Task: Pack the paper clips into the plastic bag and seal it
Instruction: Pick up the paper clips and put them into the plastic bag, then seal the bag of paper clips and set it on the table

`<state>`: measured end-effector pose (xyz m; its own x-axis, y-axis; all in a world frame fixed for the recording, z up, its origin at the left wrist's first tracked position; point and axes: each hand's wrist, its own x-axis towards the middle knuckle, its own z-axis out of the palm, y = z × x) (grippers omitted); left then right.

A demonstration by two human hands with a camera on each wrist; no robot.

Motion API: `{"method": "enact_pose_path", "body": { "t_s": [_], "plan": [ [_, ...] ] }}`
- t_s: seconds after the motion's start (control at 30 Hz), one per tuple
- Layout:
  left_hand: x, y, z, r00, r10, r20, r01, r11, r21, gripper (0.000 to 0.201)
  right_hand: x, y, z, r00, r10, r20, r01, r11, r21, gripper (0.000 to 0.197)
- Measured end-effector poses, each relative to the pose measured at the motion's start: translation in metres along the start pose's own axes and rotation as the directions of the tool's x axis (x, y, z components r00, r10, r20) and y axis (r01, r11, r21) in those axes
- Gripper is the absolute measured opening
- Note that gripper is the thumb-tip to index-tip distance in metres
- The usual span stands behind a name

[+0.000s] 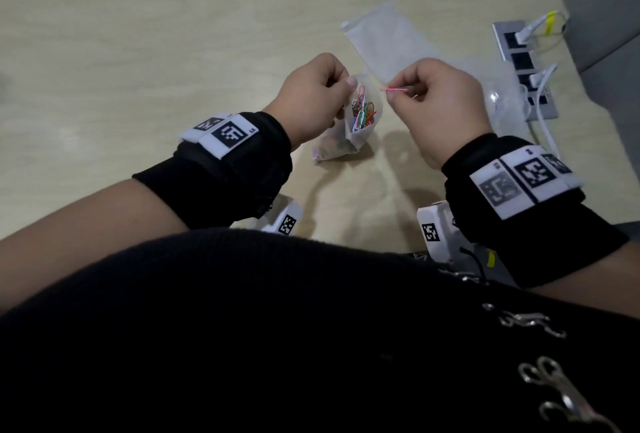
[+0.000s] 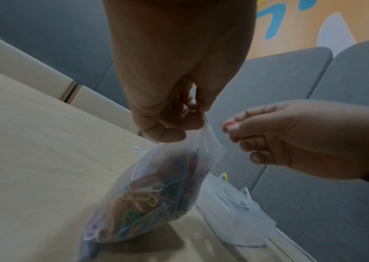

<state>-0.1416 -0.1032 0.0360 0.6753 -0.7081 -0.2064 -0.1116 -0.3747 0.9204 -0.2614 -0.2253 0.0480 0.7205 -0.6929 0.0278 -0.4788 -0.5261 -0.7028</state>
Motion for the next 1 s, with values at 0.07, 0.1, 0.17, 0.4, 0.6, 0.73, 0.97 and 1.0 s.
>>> {"method": "enact_pose_path", "body": {
  "t_s": [0.07,0.1,0.17,0.4,0.6,0.73,0.97,1.0],
  "plan": [
    [0.000,0.000,0.003,1.000,-0.001,0.005,0.001,1.000,0.007,0.023,0.002,-0.004,0.003,0.996,-0.037,0.085,0.042,0.997,-0.061,0.011],
    [-0.001,0.000,0.004,1.000,-0.002,0.008,0.002,1.000,0.012,0.023,0.003,-0.006,0.004,0.990,-0.045,0.130,0.058,0.994,-0.096,0.013],
    [-0.001,-0.001,0.005,1.000,-0.001,0.010,0.001,1.000,0.022,0.023,0.006,-0.006,0.005,0.982,-0.040,0.184,0.063,0.990,-0.123,0.019],
    [0.002,0.006,-0.008,0.986,0.040,0.161,-0.048,0.998,0.048,0.021,0.020,-0.002,0.000,0.990,-0.059,0.131,0.066,0.997,-0.050,0.030],
    [0.001,0.008,-0.011,0.981,-0.051,0.190,0.023,0.989,0.146,0.015,0.020,-0.001,0.003,0.979,-0.040,0.199,0.059,0.994,-0.089,0.014],
    [-0.004,-0.002,-0.010,0.966,-0.122,0.227,0.026,0.922,0.386,0.016,0.019,0.001,-0.002,0.991,0.012,0.134,0.003,0.994,-0.112,0.013],
    [0.004,0.016,-0.018,0.999,-0.037,-0.020,0.041,0.977,0.211,0.017,0.010,0.005,-0.013,0.996,0.083,0.012,-0.083,0.997,0.002,0.018],
    [0.005,0.015,-0.016,0.998,-0.065,0.004,0.062,0.963,0.264,0.018,0.010,0.007,-0.010,0.991,0.109,0.071,-0.106,0.993,-0.051,0.021]
  ]
}}
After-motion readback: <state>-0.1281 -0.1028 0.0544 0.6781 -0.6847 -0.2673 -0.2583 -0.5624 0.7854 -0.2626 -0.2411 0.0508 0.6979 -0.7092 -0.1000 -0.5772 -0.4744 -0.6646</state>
